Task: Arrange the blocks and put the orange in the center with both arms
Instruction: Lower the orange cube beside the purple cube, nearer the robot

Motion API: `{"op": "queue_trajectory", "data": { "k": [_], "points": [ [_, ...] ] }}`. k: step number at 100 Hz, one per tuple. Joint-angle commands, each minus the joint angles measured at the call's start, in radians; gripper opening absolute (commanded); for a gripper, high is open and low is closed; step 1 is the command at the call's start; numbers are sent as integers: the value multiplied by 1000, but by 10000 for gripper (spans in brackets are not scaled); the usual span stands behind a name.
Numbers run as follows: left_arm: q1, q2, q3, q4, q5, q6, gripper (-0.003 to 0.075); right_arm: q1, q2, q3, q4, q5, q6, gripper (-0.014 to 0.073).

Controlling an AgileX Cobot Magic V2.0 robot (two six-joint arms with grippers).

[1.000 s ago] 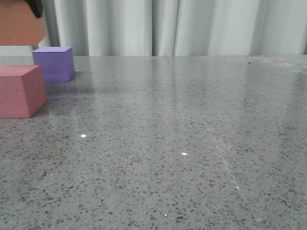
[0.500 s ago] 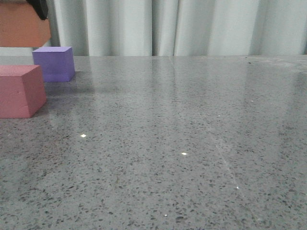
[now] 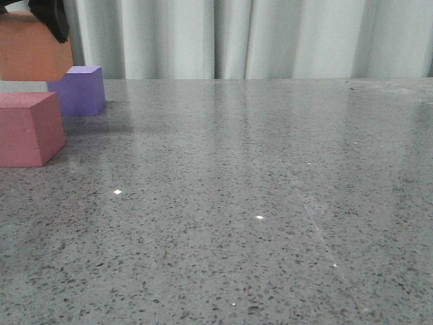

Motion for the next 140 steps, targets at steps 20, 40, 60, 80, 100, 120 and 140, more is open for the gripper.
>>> {"op": "queue_trajectory", "data": {
  "k": [20,40,60,80,100,120,140],
  "points": [
    [5,13,-22,15,-77,-1,197,-3,-4,-23,-34,-56,-10,645],
    [5,46,-22,4,-91,-1,197,-3,-4,-23,-35,-55,-10,645],
    [5,52,-14,3,-119,-1,197,-3,-4,-23,-38,-55,-10,645],
    [5,61,19,-2,-149,-1,197,-3,-4,-23,-39,-55,-10,645],
    [5,63,40,-2,-171,-1,197,-3,-4,-23,-40,-55,-11,645],
    [29,63,40,-6,-173,-1,197,-3,-4,-23,-40,-55,-11,645],
    [36,63,40,-8,-176,-1,197,-3,-4,-23,-40,-55,-11,645]
  ]
}}
